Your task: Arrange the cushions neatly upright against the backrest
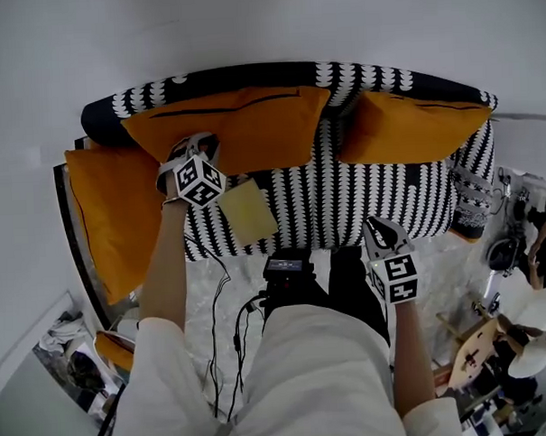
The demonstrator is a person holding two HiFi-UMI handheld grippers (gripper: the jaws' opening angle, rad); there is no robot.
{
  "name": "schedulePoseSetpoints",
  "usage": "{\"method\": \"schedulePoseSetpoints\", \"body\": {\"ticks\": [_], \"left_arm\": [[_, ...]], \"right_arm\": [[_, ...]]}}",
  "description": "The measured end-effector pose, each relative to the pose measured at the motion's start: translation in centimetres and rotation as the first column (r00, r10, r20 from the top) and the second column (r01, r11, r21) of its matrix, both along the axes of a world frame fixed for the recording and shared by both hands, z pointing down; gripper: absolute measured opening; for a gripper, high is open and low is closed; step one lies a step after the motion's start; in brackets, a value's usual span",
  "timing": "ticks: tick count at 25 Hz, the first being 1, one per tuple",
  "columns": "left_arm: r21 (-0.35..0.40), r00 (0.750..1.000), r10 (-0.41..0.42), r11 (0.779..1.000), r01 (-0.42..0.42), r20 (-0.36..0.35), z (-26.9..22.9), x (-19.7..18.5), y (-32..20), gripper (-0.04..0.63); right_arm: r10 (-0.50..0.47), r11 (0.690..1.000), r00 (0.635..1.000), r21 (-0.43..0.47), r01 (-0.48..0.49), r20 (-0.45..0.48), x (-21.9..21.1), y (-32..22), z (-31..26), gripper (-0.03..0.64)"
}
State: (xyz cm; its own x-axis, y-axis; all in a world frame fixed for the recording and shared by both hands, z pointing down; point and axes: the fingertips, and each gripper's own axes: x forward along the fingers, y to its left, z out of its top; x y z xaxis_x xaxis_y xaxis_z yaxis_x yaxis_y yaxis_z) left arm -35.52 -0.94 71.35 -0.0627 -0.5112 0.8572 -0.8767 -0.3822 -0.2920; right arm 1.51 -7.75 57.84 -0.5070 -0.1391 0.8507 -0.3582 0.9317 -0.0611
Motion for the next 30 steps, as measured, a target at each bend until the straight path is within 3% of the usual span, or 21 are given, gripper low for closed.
{"method": "schedulePoseSetpoints", "body": {"ticks": [4, 8, 14, 17, 19, 25, 30], "left_arm": [[-0.034, 0.981, -0.152, 0.988, 0.149, -0.123, 0.4, -0.6, 0.0, 0.1], [-0.029, 0.958, -0.25, 0.968, 0.248, -0.139, -1.4, -1.0, 0.6, 0.163], [0.124, 0.878, -0.393, 0.891, 0.437, -0.273, -8.3, 1.5, 2.9, 0.163], [0.171, 0.837, -0.411, 0.853, 0.493, -0.361, -12.0, 5.9, 4.8, 0.153], [0.177, 0.808, -0.425, 0.831, 0.527, -0.408, -13.7, 9.5, 6.5, 0.108], [0.147, 0.751, -0.468, 0.796, 0.588, -0.467, -15.9, 22.6, 11.1, 0.043], [0.201, 0.693, -0.469, 0.731, 0.653, -0.548, -19.9, 32.4, 12.9, 0.012]], "right_arm": [[-0.007, 1.0, 1.0, 0.002, 0.007, 0.009, -0.4, 0.2, -0.4, 0.043], [-0.015, 1.0, 0.999, 0.008, 0.015, 0.028, -0.2, 0.2, -1.2, 0.042], [-0.034, 0.999, 0.995, 0.005, 0.034, 0.098, 1.0, 0.0, -2.4, 0.043], [-0.047, 0.999, 0.989, 0.007, 0.047, 0.139, 2.7, 0.2, -3.1, 0.043], [-0.059, 0.998, 0.985, 0.012, 0.058, 0.165, 4.4, 0.4, -3.7, 0.043], [-0.064, 0.998, 0.967, 0.002, 0.066, 0.246, 12.4, 1.5, -5.0, 0.043], [-0.108, 0.994, 0.943, 0.02, 0.107, 0.316, 19.5, 3.4, -6.3, 0.038]]}}
